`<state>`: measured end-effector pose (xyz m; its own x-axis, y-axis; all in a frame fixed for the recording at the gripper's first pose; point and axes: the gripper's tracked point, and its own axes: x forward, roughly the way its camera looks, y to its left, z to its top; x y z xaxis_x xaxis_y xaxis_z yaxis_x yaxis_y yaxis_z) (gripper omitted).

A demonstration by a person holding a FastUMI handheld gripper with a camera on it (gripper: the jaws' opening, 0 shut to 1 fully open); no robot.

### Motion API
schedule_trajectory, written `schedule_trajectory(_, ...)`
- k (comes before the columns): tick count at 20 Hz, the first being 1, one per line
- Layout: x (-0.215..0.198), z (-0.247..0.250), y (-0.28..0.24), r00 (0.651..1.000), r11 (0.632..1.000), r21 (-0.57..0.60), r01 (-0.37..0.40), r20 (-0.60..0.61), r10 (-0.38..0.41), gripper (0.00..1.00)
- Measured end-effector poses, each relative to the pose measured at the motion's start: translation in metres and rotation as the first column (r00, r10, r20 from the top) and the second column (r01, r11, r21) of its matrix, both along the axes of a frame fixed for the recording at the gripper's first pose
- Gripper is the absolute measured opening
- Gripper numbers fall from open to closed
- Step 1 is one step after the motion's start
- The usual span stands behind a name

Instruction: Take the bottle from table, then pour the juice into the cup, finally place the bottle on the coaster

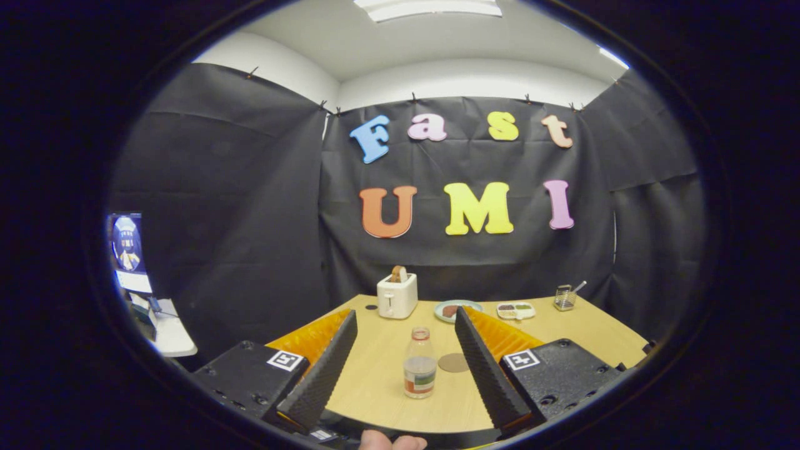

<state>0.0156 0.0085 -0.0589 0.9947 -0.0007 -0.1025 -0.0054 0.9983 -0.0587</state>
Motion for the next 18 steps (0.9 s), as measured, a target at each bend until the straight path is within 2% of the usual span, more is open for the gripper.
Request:
schedule_trajectory(7,0.002,-0.016,0.022,0.999,0.999,-0.018,-0.043,-0.008,0.043,1.0)
schedule_trajectory(13,0.009,-0.029,0.016,1.0,1.0,-0.021,-0.017,-0.011,0.017,1.0)
schedule_trajectory(18,0.023,-0.059,0.002,0.999,0.999,-0.027,0.027,-0.026,-0.027,1.0)
